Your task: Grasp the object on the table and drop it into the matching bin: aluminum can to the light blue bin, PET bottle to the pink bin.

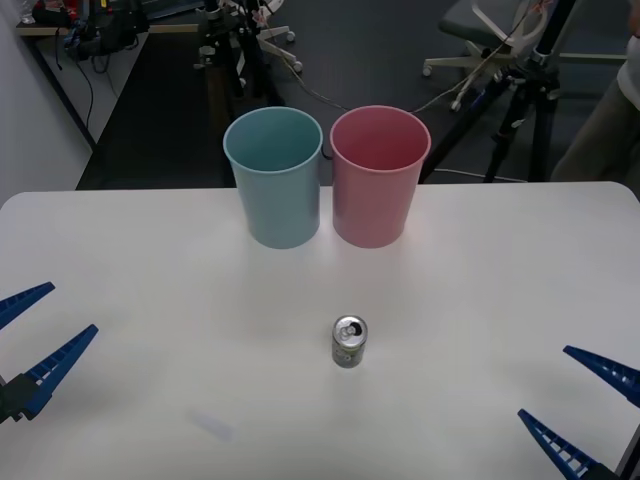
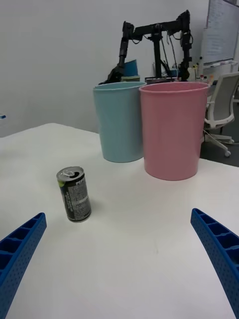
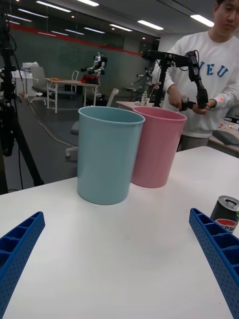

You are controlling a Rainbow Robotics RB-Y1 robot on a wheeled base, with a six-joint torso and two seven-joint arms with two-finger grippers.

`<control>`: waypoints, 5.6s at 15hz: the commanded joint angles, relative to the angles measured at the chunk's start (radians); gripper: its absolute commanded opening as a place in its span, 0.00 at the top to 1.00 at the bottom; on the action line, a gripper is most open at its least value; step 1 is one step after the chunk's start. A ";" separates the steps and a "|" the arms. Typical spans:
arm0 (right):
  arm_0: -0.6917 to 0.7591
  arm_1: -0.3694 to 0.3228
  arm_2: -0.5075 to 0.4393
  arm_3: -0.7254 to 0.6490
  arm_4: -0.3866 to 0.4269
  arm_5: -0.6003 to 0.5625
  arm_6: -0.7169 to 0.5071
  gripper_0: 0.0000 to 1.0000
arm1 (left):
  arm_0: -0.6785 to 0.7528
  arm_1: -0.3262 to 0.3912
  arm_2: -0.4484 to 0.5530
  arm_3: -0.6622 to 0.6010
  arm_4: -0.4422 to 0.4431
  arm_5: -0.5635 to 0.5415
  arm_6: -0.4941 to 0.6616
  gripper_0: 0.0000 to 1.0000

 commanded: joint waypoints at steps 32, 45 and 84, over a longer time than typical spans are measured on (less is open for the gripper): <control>-0.197 0.119 0.532 0.204 0.025 0.437 0.368 0.00 | 0.000 0.000 0.000 0.000 0.000 0.000 0.000 0.00; -0.309 0.119 0.721 0.204 0.021 0.733 0.385 0.00 | 0.000 0.000 0.000 0.000 0.000 0.000 0.000 0.00; -0.406 0.107 0.822 0.166 0.002 0.912 0.342 1.00 | 0.000 0.000 0.000 0.000 0.000 0.000 0.000 0.00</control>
